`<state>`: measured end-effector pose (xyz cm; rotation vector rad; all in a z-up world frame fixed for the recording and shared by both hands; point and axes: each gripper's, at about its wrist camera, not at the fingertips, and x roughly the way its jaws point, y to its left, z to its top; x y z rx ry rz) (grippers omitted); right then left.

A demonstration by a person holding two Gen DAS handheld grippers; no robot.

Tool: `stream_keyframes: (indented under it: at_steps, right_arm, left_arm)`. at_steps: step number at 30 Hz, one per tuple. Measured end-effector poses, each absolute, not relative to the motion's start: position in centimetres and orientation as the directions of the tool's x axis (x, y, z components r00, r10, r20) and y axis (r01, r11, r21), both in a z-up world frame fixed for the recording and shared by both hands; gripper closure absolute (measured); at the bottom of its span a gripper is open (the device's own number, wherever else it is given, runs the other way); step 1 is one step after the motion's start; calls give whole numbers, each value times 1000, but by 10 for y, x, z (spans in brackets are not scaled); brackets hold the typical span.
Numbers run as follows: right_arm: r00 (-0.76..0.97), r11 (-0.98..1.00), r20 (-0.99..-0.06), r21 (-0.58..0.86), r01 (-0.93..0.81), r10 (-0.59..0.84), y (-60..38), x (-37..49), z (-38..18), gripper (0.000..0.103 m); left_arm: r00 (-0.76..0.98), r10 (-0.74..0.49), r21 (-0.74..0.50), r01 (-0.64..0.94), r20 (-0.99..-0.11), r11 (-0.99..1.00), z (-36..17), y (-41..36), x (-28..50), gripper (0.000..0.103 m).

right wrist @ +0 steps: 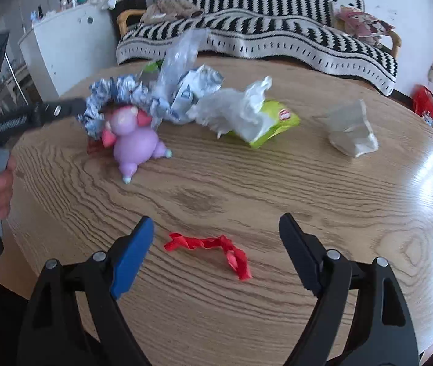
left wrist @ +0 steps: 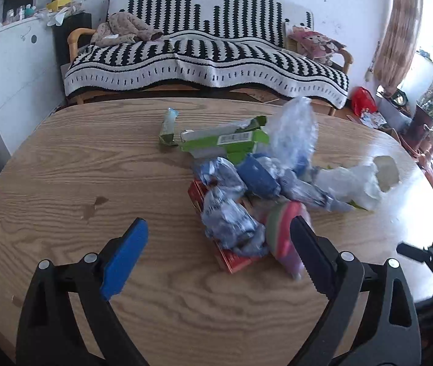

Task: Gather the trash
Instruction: 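Grasp the red ribbon with the right tool while the left tool grasps crumpled foil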

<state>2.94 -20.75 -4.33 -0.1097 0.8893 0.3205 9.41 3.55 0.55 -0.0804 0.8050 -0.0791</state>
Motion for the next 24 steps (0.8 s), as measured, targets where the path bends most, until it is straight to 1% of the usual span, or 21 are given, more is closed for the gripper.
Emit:
stream_keyframes:
  at_steps: [7,10,12,13,14,15,16,17,18,19,20,22,24]
  right_arm:
    - [558,920,-799,-15,-391,224,-189,31,-57,22]
    - [545,914,-815,-48,-402,197,-187,30,-63,22]
    - [536,914,-823,-55,-403,187,-187,30,-66,22]
    - [530,914,-827,-50,-403,188,-188,30,-68,24]
    - [520,915,-833,-44,-401,188,-189,30,-71,29]
    - [511,916,-836,-24,-401,202,-191,30,-73,31]
    - [511,917,-834,-13,-398,209,-193,30,-73,40]
    - [515,919,-832,-15,-395,208,-193,30,-72,56]
    - [515,919,-829,-5,-393,216,-196,30,-70,66]
    - [510,921,-831,10,-389,224,-197,30,-69,85]
    - [503,924,-833,25,-381,230,-200,30,-68,90]
    - [497,928,-832,57,-367,248,-205,30,-66,91]
    - [509,929,-824,54,-366,248,-206,29,-62,91]
  left_arm:
    - [682,-78,-96,12,-727,995,-12,37,113,12]
    - [682,-73,-98,2,-727,995,-15,38,117,14]
    - [677,-69,-92,2,-732,996,-18,38,119,25]
    - [675,-71,-93,4,-734,996,-20,38,120,27]
    - [674,-81,-101,10,-734,995,-20,38,120,34]
    - [674,-89,-107,15,-734,994,-20,37,119,44]
    - [673,-94,-108,20,-733,994,-19,36,119,50]
    - [673,-89,-102,20,-734,995,-19,35,118,62]
    - [676,-82,-95,18,-732,995,-17,35,117,66]
    - [675,-83,-99,15,-733,995,-15,36,116,67]
    - [673,-86,-109,8,-734,994,-13,37,115,67]
    - [676,-82,-117,-6,-732,993,-9,39,113,68]
    - [683,-74,-109,-8,-726,994,-5,39,110,69]
